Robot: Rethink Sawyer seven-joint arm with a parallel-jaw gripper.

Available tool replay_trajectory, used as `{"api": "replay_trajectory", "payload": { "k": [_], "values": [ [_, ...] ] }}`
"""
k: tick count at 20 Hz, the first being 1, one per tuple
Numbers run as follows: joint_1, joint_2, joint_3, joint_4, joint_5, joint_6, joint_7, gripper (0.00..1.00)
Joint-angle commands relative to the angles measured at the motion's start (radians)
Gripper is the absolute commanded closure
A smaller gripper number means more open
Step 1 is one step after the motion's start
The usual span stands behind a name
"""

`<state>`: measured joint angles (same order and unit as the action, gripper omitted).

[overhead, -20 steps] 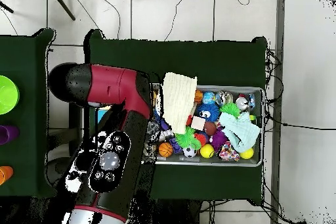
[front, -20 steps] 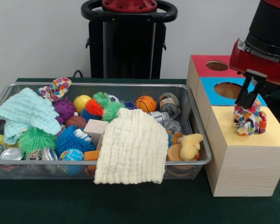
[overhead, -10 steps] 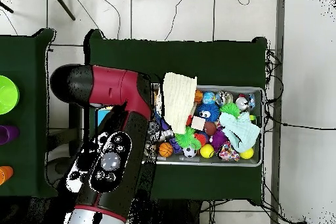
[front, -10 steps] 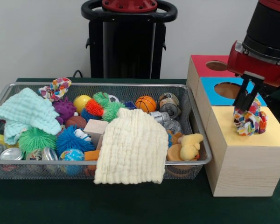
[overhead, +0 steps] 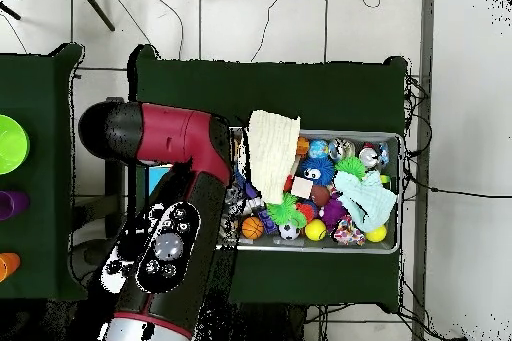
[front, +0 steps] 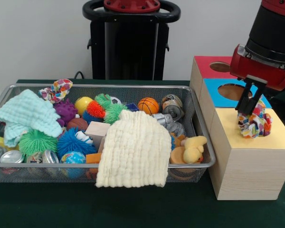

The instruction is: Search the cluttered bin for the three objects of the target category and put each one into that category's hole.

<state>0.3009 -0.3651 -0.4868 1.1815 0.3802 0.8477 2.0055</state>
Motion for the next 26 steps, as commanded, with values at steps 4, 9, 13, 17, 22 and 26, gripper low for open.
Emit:
{"api": "replay_trajectory", "payload": {
  "k": [4, 9, 13, 17, 22, 26],
  "values": [
    [0.008, 0.028, 0.063, 0.110, 0.021, -0.054, 0.280, 1.00],
    [0.015, 0.036, 0.059, 0.106, 0.024, -0.058, 0.289, 1.00],
    [0.018, 0.042, 0.055, 0.101, 0.028, -0.053, 0.299, 1.00],
    [0.022, 0.048, 0.055, 0.100, 0.031, -0.061, 0.306, 1.00],
    [0.024, 0.053, 0.054, 0.095, 0.035, -0.063, 0.308, 1.00],
    [0.017, 0.048, 0.064, 0.109, 0.037, -0.086, 0.290, 1.00]
  ]
}}
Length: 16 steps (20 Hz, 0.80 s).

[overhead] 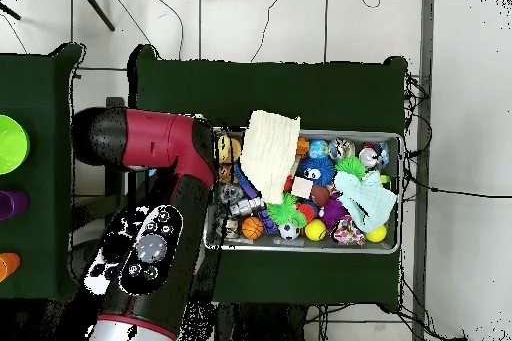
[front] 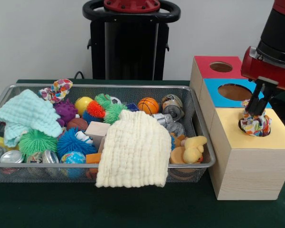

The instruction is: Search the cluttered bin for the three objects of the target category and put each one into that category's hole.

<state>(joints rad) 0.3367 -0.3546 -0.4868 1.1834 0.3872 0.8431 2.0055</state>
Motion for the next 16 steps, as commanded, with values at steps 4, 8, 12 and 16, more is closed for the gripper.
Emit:
{"api": "replay_trajectory", "payload": {
  "k": [4, 8, 12, 16],
  "values": [
    [-0.030, 0.024, 0.086, 0.133, 0.034, -0.120, 0.260, 1.00],
    [-0.032, 0.024, 0.091, 0.142, 0.036, -0.139, 0.252, 1.00],
    [-0.033, 0.024, 0.095, 0.153, 0.038, -0.160, 0.246, 1.00],
    [-0.031, 0.025, 0.092, 0.154, 0.037, -0.162, 0.246, 1.00]
  ]
}}
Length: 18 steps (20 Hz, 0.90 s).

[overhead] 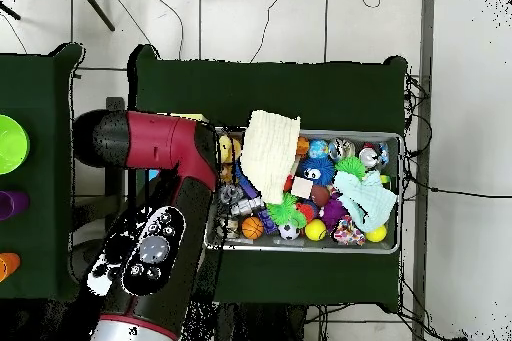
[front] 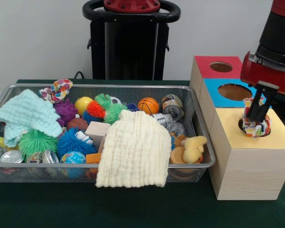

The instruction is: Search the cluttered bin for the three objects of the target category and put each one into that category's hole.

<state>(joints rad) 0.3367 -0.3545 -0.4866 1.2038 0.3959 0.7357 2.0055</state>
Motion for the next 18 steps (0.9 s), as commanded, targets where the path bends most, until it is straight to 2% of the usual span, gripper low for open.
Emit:
{"api": "replay_trajectory", "payload": {
  "k": [1, 12, 18],
  "values": [
    [-0.031, 0.026, 0.092, 0.134, 0.028, -0.056, 0.246, 1.00],
    [-0.027, 0.029, 0.089, 0.146, 0.029, -0.066, 0.251, 1.00],
    [-0.022, 0.031, 0.073, 0.137, 0.024, -0.030, 0.258, 1.00]
  ]
}}
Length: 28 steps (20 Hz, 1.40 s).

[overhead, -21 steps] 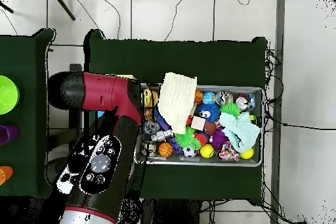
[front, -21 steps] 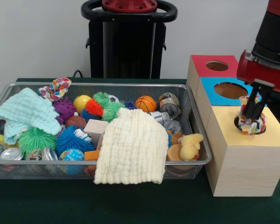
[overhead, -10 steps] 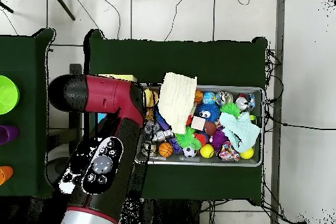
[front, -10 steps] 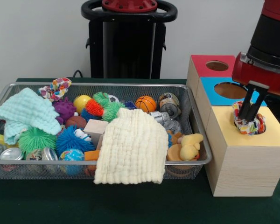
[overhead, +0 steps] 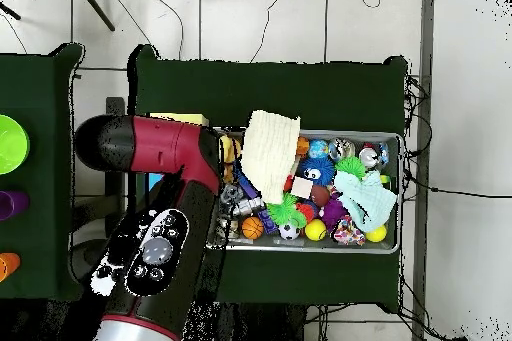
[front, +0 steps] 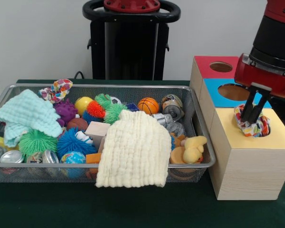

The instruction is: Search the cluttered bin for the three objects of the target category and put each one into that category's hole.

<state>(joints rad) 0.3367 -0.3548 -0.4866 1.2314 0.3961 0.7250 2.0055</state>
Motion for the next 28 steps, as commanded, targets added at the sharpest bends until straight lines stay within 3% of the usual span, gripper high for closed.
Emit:
{"api": "replay_trajectory", "payload": {
  "k": [1, 28],
  "values": [
    [-0.021, 0.031, 0.072, 0.109, 0.024, -0.016, 0.259, 1.00],
    [0.000, 0.049, 0.073, 0.129, 0.045, -0.061, 0.284, 1.00]
  ]
}}
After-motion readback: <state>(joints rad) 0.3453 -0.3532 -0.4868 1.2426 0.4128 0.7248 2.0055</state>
